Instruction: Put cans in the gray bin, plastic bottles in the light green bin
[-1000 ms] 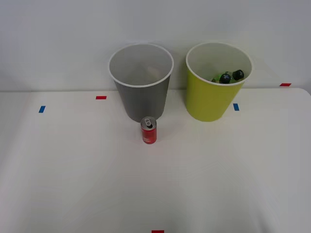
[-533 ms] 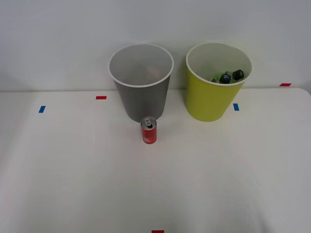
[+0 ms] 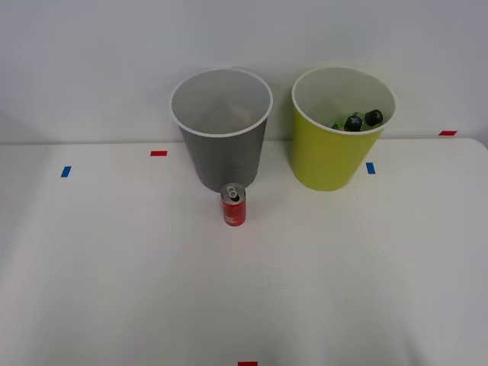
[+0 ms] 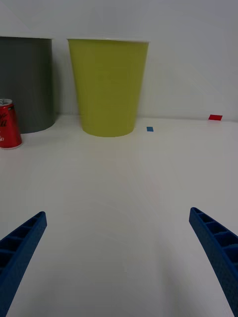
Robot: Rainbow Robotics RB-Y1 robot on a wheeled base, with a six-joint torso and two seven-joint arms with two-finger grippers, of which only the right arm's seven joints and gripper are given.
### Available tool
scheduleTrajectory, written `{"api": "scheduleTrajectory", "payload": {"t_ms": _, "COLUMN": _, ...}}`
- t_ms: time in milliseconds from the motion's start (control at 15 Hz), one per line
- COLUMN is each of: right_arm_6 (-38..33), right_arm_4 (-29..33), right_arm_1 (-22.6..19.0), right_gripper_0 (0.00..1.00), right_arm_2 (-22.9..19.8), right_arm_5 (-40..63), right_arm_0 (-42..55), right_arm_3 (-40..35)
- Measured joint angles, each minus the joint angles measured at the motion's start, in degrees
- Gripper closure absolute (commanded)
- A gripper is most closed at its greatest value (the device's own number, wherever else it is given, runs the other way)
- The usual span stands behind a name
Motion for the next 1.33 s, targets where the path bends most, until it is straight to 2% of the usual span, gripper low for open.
{"api": "scheduleTrajectory", "payload": {"t_ms": 1333, "right_arm_6": 0.00, "right_arm_4": 0.00, "right_arm_1": 0.00, "right_gripper_0": 0.00, "right_arm_2": 0.00, "right_arm_5": 0.00, "right_arm_0": 0.00, "right_arm_3": 0.00}}
